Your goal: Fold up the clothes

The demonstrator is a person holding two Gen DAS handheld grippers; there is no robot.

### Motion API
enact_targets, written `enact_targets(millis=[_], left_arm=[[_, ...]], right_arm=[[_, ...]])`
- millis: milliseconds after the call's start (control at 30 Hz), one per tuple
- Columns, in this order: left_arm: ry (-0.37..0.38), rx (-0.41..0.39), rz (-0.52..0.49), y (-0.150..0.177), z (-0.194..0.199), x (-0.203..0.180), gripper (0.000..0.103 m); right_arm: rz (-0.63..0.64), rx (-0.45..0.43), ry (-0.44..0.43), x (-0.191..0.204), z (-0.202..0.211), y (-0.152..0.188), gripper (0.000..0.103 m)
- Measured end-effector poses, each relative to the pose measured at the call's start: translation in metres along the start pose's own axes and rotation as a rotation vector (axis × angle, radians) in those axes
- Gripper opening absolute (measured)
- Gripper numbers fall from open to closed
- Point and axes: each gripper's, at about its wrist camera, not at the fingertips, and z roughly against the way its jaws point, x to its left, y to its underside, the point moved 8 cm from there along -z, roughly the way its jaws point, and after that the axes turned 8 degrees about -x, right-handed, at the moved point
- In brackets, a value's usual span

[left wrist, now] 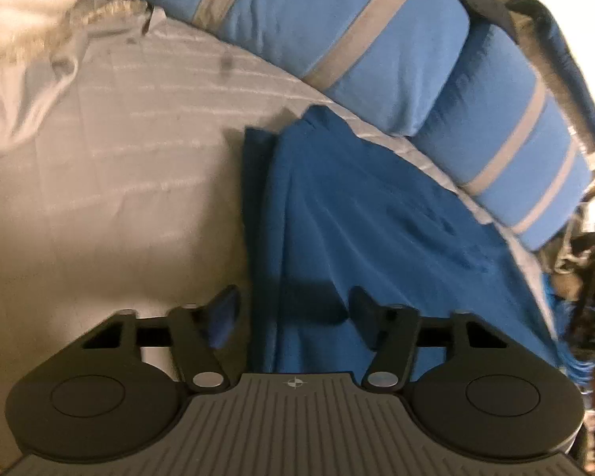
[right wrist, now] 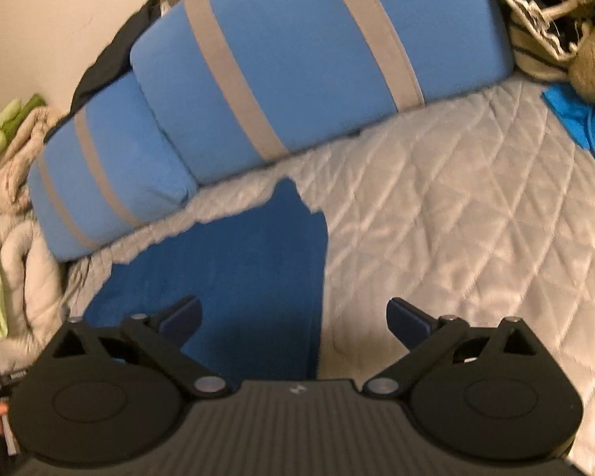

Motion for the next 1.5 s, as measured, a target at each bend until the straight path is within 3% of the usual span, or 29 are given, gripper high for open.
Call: enact_targets(millis=[67, 167, 200, 300, 333, 433, 667, 700, 767, 833, 900, 1033, 1300, 1500], left_arm=[[0.004, 0.011, 0.003, 0.006, 0.003, 0.0, 0.033], [-0.007, 0.015, -0.019, 0.011, 0.011, -0.002, 0.017], [-0.011, 0.014, -0.029, 0.013, 0.015, -0.003, 0.01], [-0.024, 0.012, -0.05, 0.017, 0.026, -0.003, 0.007], [-0.03, 0.015, -0.052, 0.019, 0.029, -0.002, 0.006], [-0.05, 0.035, -0.051, 0.03, 0.033, 0.003, 0.006], [-0.084, 0.054, -0.132, 0.041, 0.035, 0.0, 0.01], [-0.086, 0.052, -0.14, 0.04, 0.036, -0.002, 0.01], [-0.098, 0.046, -0.154, 0.037, 0.04, -0.004, 0.016], [-0.112, 0.024, -0.171, 0.035, 0.048, -0.007, 0.032], [-0.118, -0.026, -0.184, 0.031, 0.058, -0.013, 0.043], [-0.112, -0.141, -0.19, 0.023, 0.081, -0.029, 0.067], [-0.046, -0.265, -0.227, 0.031, 0.117, -0.067, 0.069], [-0.032, -0.289, -0.272, 0.045, 0.12, -0.084, 0.071]], right_arm=[[0.004, 0.036, -0.007, -0.003, 0.0, 0.013, 0.098], [0.02, 0.077, -0.049, 0.0, -0.002, 0.031, 0.074], [0.024, 0.085, -0.062, 0.002, -0.002, 0.036, 0.058], [0.052, 0.12, -0.103, 0.012, -0.001, 0.05, 0.013], [0.077, 0.125, -0.086, 0.014, 0.001, 0.053, 0.007], [0.1, 0.141, -0.05, 0.012, 0.005, 0.059, 0.005], [0.108, 0.172, -0.019, 0.002, 0.014, 0.074, 0.008], [0.103, 0.167, -0.02, 0.002, 0.016, 0.074, 0.016], [0.076, 0.153, -0.025, 0.0, 0.02, 0.071, 0.045], [0.047, 0.136, -0.025, -0.003, 0.026, 0.067, 0.077], [0.014, 0.125, -0.033, -0.006, 0.031, 0.064, 0.085], [-0.101, 0.155, -0.065, -0.015, 0.033, 0.068, 0.087], [-0.325, 0.215, -0.152, -0.025, 0.019, 0.097, 0.086], [-0.443, 0.146, -0.2, -0.029, 0.006, 0.1, 0.086]])
